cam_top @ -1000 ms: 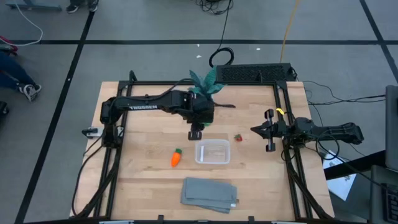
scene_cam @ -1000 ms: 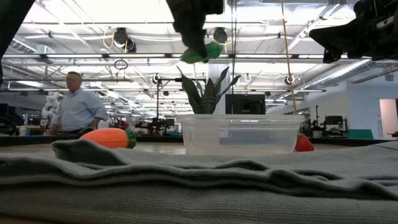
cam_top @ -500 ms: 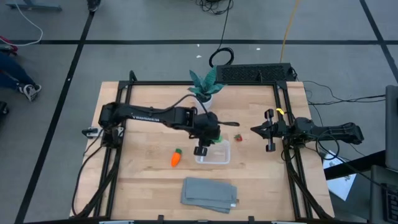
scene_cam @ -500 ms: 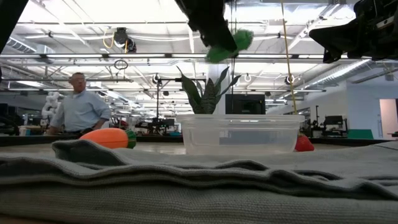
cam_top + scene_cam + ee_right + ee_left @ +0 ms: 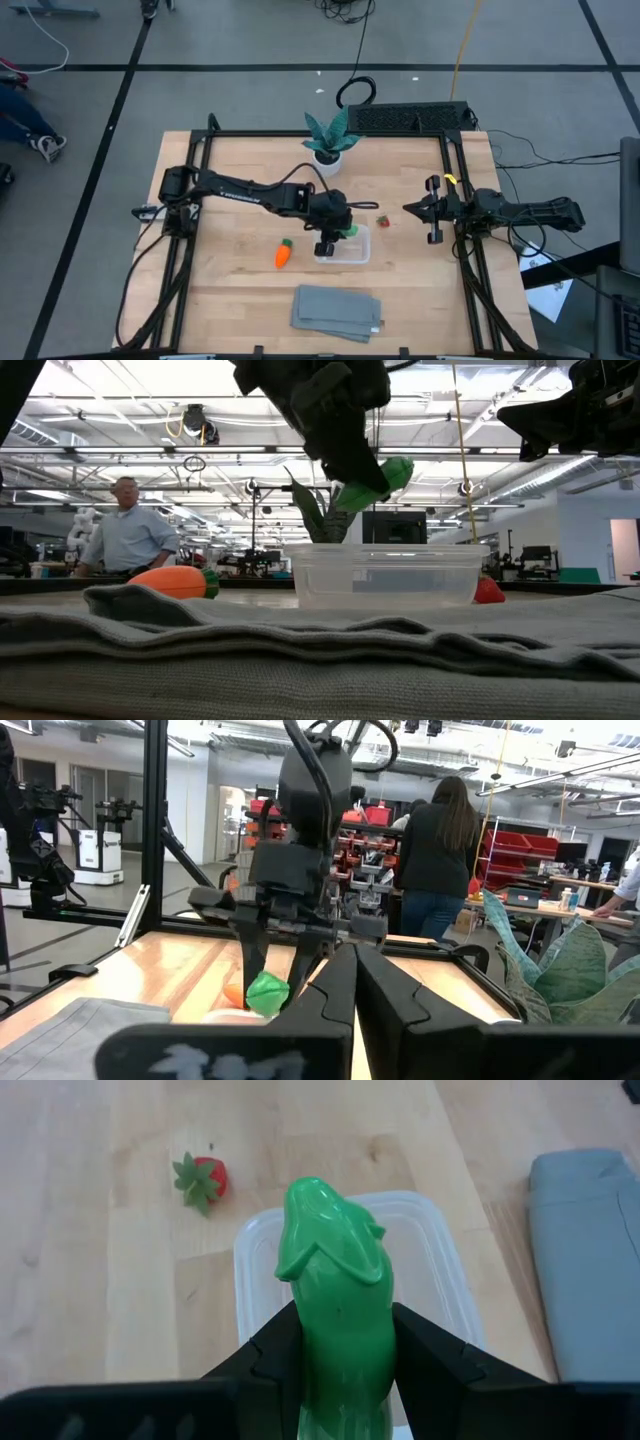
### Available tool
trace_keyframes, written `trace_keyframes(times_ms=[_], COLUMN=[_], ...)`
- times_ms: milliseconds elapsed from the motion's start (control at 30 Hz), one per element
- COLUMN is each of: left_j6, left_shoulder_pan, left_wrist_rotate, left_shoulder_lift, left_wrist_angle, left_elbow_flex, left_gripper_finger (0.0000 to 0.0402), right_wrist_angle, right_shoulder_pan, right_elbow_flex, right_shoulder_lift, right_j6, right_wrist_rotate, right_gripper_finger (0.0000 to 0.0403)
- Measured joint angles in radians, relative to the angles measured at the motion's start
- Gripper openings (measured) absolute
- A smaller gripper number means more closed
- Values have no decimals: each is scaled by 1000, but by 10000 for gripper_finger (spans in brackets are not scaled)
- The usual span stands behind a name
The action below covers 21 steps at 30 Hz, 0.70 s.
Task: Pick and placing Produce into tupperware
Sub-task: Put the green pea into the transparent container
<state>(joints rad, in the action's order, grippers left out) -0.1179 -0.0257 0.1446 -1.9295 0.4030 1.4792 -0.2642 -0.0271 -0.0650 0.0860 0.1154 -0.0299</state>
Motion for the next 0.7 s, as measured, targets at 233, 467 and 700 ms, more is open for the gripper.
trace_keyframes(times_ms=[233, 467, 700], left_j6=[0, 30, 42], left_shoulder_pan=[-10, -10, -23], left_wrist_rotate=[17, 16, 16], left_shoulder_lift=[0, 0, 0], left_wrist_angle=[-41, -132, -173], left_elbow_flex=[-44, -99, -126], left_gripper_finger=[122, 122, 122], right_wrist_angle=[0, 0, 0], right_shoulder_pan=[0, 0, 0], right_elbow_flex=[0, 0, 0], right_shoulder_lift=[0, 0, 0], right_j6=[0, 0, 0], right_wrist_rotate=[0, 0, 0], right_gripper_finger=[0, 0, 0])
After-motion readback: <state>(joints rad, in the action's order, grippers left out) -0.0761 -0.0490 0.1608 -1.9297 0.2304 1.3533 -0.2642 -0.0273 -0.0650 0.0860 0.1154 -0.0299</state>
